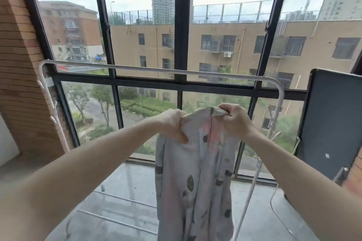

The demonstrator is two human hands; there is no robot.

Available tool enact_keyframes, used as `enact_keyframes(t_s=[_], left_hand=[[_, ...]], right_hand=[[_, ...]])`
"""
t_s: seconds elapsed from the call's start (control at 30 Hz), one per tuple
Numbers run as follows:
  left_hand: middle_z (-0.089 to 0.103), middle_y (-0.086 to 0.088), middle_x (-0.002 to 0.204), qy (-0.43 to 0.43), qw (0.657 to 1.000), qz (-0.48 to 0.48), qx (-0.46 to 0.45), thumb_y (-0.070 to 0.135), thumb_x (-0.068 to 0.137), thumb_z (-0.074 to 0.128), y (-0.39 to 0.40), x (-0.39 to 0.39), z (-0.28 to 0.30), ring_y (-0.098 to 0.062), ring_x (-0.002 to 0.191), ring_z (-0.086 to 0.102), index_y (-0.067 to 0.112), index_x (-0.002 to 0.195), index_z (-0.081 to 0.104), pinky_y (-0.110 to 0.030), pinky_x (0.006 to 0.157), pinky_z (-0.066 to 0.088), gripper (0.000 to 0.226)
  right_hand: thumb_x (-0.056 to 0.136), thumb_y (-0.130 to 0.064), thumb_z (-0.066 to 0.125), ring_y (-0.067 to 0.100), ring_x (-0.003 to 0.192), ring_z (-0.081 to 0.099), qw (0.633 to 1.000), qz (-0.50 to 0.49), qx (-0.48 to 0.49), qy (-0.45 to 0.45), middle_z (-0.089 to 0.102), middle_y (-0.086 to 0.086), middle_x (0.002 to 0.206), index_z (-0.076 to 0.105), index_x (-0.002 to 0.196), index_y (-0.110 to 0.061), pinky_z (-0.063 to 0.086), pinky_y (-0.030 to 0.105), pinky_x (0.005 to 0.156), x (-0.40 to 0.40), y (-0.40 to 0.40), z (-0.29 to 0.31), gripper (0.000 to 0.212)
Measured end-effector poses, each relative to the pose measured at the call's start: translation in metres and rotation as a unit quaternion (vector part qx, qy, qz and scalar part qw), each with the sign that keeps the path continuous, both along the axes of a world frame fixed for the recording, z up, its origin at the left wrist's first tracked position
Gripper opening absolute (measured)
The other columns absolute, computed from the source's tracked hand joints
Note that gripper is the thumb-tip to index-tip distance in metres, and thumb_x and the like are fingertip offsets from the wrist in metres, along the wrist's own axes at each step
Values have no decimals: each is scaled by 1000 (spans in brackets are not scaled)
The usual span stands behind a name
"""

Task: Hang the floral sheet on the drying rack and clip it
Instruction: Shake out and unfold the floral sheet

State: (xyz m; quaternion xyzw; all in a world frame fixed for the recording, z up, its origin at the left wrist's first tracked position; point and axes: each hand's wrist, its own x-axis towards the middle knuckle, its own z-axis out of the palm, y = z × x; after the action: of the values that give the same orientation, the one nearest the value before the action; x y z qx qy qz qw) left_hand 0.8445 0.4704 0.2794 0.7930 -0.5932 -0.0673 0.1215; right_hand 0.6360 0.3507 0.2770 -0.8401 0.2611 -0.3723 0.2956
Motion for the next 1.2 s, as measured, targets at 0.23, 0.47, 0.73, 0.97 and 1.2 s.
enact_keyframes(t_s=[0.23, 0.47, 0.73, 0.97, 1.2], left_hand=[[62, 9, 90, -71, 990, 124, -13, 52, 82, 81, 17, 48, -56, -19, 87, 65, 32, 74, 71, -33, 67, 54, 23], [72, 3, 62, 28, 936, 232, -262, 25, 83, 57, 36, 63, 33, -22, 69, 70, 21, 73, 77, -33, 62, 58, 23], [71, -3, 55, 392, 825, 215, -347, 10, 104, 33, 19, 24, 77, -18, 51, 70, 5, 84, 66, -29, 46, 58, 39], [63, 2, 72, 237, 890, 148, -360, 19, 92, 39, 25, 1, 86, -21, 67, 61, 27, 81, 60, -32, 56, 48, 24], [71, -4, 101, 154, 906, 225, -324, 24, 93, 50, 39, 29, 78, -28, 96, 65, 22, 108, 71, -38, 80, 53, 26]], right_hand=[[77, 6, 54, 6, 55, 57, 999, -38, 0, 36, 69, -10, 67, 79, 83, -26, 37, 12, 41, -16, -8, -12, 41], [80, -26, 84, 13, 50, 44, 998, -27, 22, 50, 52, -10, 51, 65, 57, -21, 30, 22, 40, -33, -22, -26, 30], [87, -44, 78, 18, 73, 69, 959, 5, 53, 277, 76, -2, 80, 78, 83, -25, 55, 32, 64, -42, -36, -49, 20], [103, -30, 53, 18, 73, 74, 883, 18, 160, 441, 68, -4, 82, 73, 97, -18, 52, 31, 59, -61, -39, -146, 25], [90, 0, 41, 32, 84, 68, 943, -287, 154, -74, 66, 9, 87, 68, 100, -5, 53, 32, 68, -53, -46, -34, 29]])
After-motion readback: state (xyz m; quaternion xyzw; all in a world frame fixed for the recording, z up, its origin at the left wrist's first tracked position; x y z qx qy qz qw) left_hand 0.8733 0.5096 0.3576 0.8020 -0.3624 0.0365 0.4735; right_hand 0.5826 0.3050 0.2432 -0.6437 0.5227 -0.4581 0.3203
